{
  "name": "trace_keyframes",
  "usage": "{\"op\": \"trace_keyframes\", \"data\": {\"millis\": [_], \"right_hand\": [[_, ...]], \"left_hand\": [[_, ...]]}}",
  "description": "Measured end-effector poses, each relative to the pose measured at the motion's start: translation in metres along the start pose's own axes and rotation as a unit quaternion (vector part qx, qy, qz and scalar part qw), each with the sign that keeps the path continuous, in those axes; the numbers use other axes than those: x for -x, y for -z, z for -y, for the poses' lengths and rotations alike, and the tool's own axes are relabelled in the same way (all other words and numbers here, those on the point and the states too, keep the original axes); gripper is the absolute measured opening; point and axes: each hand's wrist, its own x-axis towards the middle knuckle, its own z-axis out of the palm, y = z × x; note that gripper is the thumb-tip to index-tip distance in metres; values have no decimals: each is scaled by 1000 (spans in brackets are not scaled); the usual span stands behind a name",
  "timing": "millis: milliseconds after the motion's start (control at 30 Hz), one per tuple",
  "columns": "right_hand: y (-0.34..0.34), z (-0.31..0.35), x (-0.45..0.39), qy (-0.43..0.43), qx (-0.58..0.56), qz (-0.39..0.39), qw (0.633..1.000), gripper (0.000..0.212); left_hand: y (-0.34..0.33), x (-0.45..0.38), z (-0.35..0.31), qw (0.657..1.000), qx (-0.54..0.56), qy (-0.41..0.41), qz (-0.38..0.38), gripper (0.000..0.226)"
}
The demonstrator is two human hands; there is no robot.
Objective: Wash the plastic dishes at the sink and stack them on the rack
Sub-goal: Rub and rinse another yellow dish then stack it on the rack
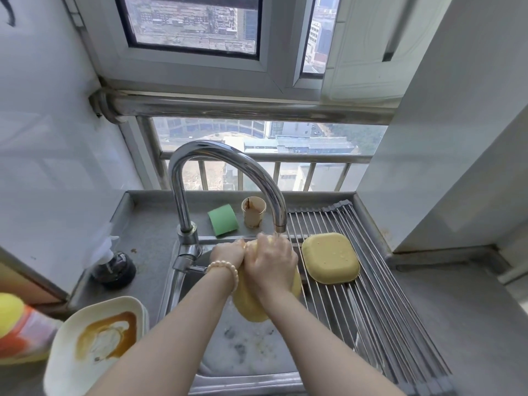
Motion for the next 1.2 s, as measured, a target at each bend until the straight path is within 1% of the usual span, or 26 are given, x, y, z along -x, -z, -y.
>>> {"op": "trace_keyframes", "data": {"millis": [33, 100, 167, 200, 233, 333, 367, 433, 500, 567, 600, 633, 667, 700, 733, 767, 800, 867, 933, 1033, 1100, 1133, 1200], "right_hand": [[-1, 2, 5, 18, 0, 28, 999, 43], [-6, -5, 9, 66, 33, 22, 997, 46], [0, -9, 4, 115, 37, 20, 993, 58], [6, -9, -2, 126, 25, 50, 990, 63], [12, -9, -8, 123, 17, 67, 990, 61], [25, -5, -29, 91, 6, 122, 988, 40], [27, -5, -35, 78, -7, 144, 986, 37], [26, -10, -43, 25, -49, 186, 981, 38], [24, -18, -48, -50, -119, 202, 971, 35], [22, -21, -47, -99, -186, 161, 964, 36], [21, -19, -43, -102, -190, 114, 970, 37], [18, -14, -36, -94, -153, 59, 982, 41], [16, -6, -27, -66, -97, -6, 993, 47], [14, 0, -17, -38, -45, -54, 997, 51], [11, 2, -8, -17, -23, -78, 997, 50], [6, 1, -3, 1, -14, -86, 996, 48], [6, 0, -3, 5, -7, -49, 999, 48], [11, -8, -11, 16, 6, 68, 998, 51], [19, -16, -26, 2, -35, 128, 991, 41], [23, -19, -45, -58, -91, 184, 977, 36], [25, -20, -46, -123, -120, 191, 966, 50], [26, -20, -46, -145, -134, 179, 964, 54], [25, -15, -39, -141, -148, 97, 974, 49]], "left_hand": [[1, 0, 2, 1000, 22, 7, 0, 41], [2, 3, 8, 999, 36, 4, -8, 38], [2, 7, 10, 999, 33, -37, -2, 31], [1, 9, 9, 998, 31, -56, -5, 31], [1, 11, 8, 997, 35, -67, -12, 31], [0, 15, 3, 993, 65, -92, -24, 30], [0, 17, 2, 993, 68, -90, -29, 33], [0, 22, 2, 993, 43, -102, -32, 46], [-2, 27, 2, 994, 21, -100, -27, 55], [-5, 28, 2, 996, 21, -89, -24, 57], [-5, 28, 0, 996, 27, -77, -23, 56], [-5, 29, -3, 997, 40, -65, -27, 54], [-5, 29, -6, 996, 58, -54, -35, 50], [-5, 28, -9, 995, 75, -45, -42, 47], [-5, 29, -10, 995, 81, -42, -46, 45], [-5, 30, -10, 996, 69, -44, -47, 43], [-5, 31, -8, 996, 51, -51, -48, 42], [-6, 32, -2, 996, 29, -72, -49, 39], [-6, 30, 1, 994, 22, -93, -46, 40], [-6, 31, 0, 992, 16, -117, -47, 55], [-5, 34, -1, 991, 1, -121, -49, 57], [-5, 35, 0, 992, -3, -120, -50, 56], [-8, 34, 0, 993, 16, -105, -58, 52]]}}
